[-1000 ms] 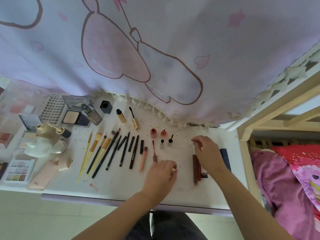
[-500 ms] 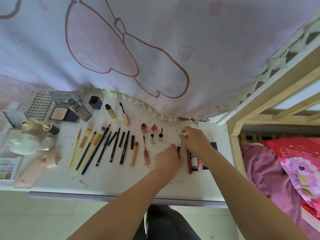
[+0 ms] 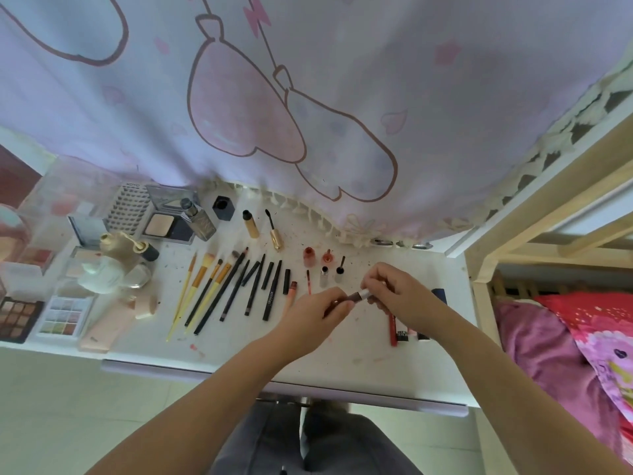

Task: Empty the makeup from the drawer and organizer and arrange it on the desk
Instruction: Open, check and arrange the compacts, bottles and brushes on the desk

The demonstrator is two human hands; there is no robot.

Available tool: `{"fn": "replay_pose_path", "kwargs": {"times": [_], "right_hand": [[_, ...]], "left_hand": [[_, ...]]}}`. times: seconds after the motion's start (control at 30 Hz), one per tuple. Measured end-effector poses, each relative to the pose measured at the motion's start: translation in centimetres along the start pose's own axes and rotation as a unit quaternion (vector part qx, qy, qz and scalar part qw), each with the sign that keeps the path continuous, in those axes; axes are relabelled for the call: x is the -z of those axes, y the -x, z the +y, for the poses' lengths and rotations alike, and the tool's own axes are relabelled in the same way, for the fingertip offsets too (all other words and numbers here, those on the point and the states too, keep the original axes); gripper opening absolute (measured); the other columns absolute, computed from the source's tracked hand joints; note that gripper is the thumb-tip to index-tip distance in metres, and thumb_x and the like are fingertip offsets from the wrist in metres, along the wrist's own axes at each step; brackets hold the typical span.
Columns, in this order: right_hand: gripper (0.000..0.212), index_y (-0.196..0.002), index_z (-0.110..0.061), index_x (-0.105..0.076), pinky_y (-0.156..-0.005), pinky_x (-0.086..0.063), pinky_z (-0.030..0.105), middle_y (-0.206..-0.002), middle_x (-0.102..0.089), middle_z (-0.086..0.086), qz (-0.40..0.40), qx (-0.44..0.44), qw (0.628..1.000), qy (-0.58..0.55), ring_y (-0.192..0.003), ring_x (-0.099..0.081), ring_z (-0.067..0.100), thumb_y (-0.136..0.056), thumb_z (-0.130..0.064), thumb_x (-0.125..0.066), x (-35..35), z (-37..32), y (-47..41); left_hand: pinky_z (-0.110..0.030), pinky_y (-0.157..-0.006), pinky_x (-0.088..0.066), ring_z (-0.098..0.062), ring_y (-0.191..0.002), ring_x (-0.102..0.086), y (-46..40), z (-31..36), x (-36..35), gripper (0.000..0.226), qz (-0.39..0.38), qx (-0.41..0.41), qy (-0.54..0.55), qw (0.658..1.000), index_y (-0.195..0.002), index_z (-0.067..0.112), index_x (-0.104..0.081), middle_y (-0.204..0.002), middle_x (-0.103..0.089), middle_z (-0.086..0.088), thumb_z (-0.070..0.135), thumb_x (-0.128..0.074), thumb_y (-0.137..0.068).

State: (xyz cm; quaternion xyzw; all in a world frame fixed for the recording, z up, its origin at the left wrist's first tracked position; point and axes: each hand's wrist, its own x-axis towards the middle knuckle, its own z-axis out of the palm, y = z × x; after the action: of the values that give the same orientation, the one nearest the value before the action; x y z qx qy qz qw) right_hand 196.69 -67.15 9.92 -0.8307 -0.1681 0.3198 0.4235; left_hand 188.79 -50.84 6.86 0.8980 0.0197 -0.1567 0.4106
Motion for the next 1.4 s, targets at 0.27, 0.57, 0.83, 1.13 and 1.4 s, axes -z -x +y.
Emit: {"fn": "replay_pose_path", "kwargs": {"times": [0.27,0.57,0.83,1.13,1.4], "right_hand": [[0.035,-0.084,-0.017,-0.063,-0.045,-0.033,0.013,-0.054,-0.050,-0.006,-0.135,-0.136,0.980,0.064,-0.042,-0.037,0.005,-0.099,-0.039,-0.040,1.0,-0.1,1.2],[0.041,-0.089,-0.015,-0.063,-0.045,-0.034,0.014,-0.058,-0.059,-0.006,-0.180,-0.167,0.967,0.075,-0.043,-0.042,0.004,-0.100,-0.042,-0.034,0.4,-0.5,1.4],[0.003,-0.093,-0.024,-0.058,-0.059,-0.041,0.021,-0.076,-0.053,-0.004,-0.158,-0.058,0.984,0.064,-0.062,-0.045,0.008,-0.091,-0.026,-0.060,1.5,-0.8,2.4],[0.018,-0.091,-0.017,-0.058,-0.052,-0.037,0.016,-0.066,-0.056,-0.006,-0.155,-0.090,0.983,0.048,-0.051,-0.043,0.004,-0.098,-0.028,-0.046,0.9,-1.6,2.0],[0.034,-0.078,-0.016,-0.058,-0.053,-0.036,0.016,-0.062,-0.055,-0.006,-0.155,-0.076,0.975,0.137,-0.048,-0.040,0.006,-0.098,-0.039,-0.042,1.6,-2.1,1.3]], "left_hand": [[-0.014,-0.064,-0.024,-0.020,-0.072,-0.058,1.0,-0.6,-0.1,0.019,-0.073,-0.013,-0.049,0.996,-0.096,0.027,-0.054,-0.068,-0.052,0.007,0.040,-0.040,-0.097],[-0.009,-0.065,-0.020,-0.024,-0.077,-0.059,1.3,-0.8,0.2,0.019,-0.108,-0.005,-0.010,0.994,-0.094,0.027,-0.056,-0.065,-0.049,0.010,0.039,-0.041,-0.097],[-0.017,-0.041,-0.019,-0.009,-0.046,-0.020,1.2,-0.6,2.9,0.028,-0.313,0.102,0.291,0.898,-0.088,0.016,-0.055,-0.057,-0.029,0.003,0.034,-0.037,-0.101],[-0.018,-0.042,-0.019,-0.010,-0.048,-0.021,0.9,-0.5,3.2,0.028,-0.270,0.100,0.264,0.921,-0.085,0.018,-0.056,-0.059,-0.032,0.002,0.033,-0.039,-0.100],[-0.018,-0.042,-0.020,-0.010,-0.047,-0.021,0.5,-0.5,3.5,0.028,-0.290,0.107,0.246,0.919,-0.084,0.019,-0.058,-0.059,-0.032,0.002,0.034,-0.041,-0.099]]}}
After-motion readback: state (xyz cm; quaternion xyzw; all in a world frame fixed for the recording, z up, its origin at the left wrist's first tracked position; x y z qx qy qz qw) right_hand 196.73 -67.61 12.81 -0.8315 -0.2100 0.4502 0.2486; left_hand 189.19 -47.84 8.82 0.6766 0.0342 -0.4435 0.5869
